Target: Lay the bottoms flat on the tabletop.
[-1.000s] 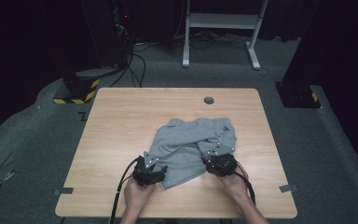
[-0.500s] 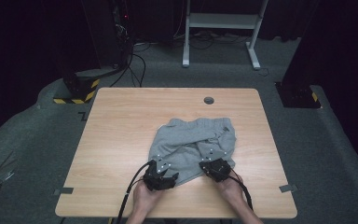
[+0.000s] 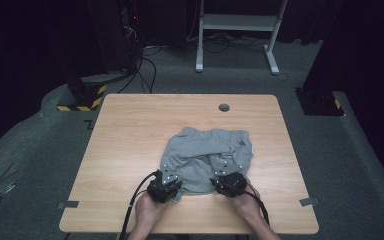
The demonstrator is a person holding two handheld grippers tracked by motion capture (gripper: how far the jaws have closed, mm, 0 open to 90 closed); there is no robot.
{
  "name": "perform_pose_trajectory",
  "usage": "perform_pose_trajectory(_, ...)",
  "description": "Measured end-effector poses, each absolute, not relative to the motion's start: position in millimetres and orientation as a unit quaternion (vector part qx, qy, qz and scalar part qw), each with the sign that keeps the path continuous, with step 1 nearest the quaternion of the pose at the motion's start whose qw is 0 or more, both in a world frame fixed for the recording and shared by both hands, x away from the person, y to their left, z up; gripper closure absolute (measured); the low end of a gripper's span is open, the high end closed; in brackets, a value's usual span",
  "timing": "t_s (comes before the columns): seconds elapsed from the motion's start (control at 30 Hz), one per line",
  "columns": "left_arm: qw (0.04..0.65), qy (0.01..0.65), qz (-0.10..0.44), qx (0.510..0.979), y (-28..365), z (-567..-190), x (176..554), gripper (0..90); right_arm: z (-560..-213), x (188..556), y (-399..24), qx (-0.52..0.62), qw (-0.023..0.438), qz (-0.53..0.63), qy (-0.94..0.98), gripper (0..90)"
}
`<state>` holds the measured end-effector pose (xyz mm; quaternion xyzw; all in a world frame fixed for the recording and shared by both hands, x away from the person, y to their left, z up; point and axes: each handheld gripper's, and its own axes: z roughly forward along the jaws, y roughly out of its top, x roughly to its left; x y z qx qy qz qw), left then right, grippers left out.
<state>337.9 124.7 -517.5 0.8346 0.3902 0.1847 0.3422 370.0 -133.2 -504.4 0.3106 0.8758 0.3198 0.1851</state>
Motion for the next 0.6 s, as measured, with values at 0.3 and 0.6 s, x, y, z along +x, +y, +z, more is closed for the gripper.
perform_pose_trajectory(0.3,0.326,0.409,0.186,0.831,148.8,-514.9,343.8,82.5,-510.8,377.5,-146.5,0.338,0.21,0.301,0.866,51.7)
perform_pose_trajectory(0.6,0.305,0.455,0.21,0.81,176.0,-513.5,351.5,81.9,-508.2,377.5,-153.1,0.33,0.181,0.321,0.869,79.4)
